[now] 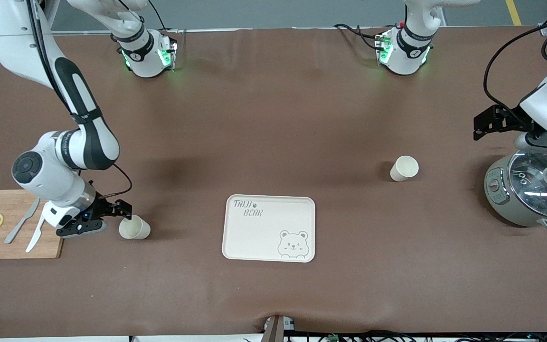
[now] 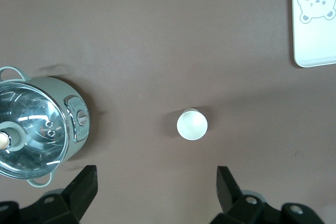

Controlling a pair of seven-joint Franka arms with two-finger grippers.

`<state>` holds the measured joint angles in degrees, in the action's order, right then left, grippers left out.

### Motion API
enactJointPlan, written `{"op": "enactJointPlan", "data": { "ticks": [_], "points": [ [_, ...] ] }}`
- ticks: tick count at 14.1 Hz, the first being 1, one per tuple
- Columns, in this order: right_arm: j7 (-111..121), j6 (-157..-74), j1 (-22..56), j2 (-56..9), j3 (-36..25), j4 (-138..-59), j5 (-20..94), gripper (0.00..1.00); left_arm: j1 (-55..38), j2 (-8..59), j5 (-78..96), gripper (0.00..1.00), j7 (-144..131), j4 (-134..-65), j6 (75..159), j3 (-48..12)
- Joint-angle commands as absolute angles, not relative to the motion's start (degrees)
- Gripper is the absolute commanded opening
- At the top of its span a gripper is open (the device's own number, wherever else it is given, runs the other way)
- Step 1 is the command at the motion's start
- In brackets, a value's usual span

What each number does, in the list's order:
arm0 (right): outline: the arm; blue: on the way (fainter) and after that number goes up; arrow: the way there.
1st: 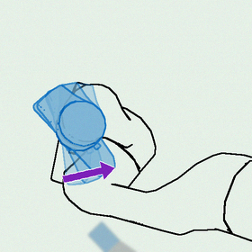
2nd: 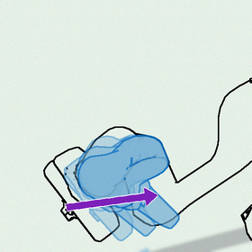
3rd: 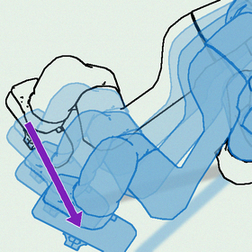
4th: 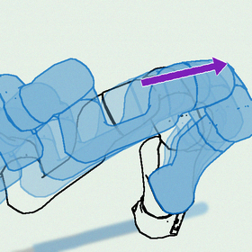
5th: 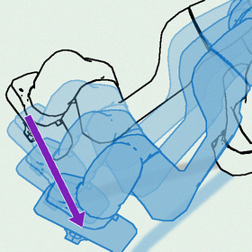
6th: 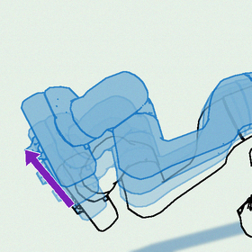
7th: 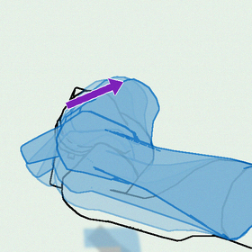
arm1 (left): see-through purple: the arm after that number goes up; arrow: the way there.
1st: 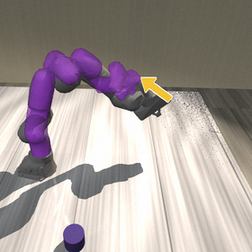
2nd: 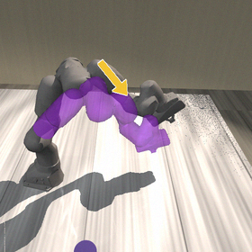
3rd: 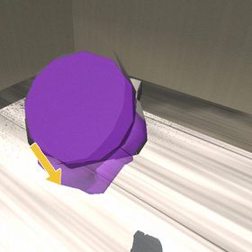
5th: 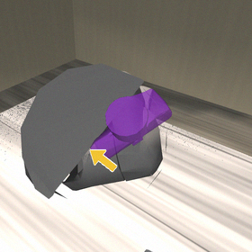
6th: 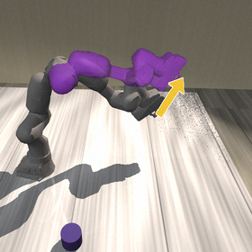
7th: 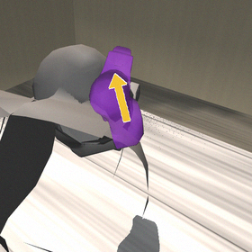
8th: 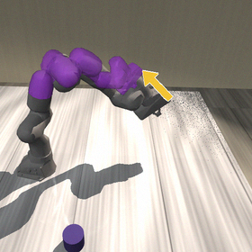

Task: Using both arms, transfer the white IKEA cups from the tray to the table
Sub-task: 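Open the right gripper and withdraw it from the cup toward the board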

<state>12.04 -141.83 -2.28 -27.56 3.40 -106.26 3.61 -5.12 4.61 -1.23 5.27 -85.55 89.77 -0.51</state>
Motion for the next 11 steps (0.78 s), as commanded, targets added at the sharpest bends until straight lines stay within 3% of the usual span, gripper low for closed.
{"op": "enactJointPlan", "data": {
  "ticks": [1,6,11],
  "points": [
    [13.54,-136.86,-3.51,-25.58,3.96,-104.68,5.1,1.0,-5.01,4.66,-1.67,1.0,6.24,-84.9,89.3,-0.35],
    [12.84,-126.23,-3.69,-22.68,3.78,-99.94,5.19,1.0,-4.75,4.66,-1.67,1.0,6.24,-84.9,89.47,-0.44],
    [9.33,-109.56,-3.43,-19.87,3.69,-90.55,5.01,1.0,-4.75,4.75,-1.67,1.0,6.15,-84.9,89.47,-0.35]
  ]
}}
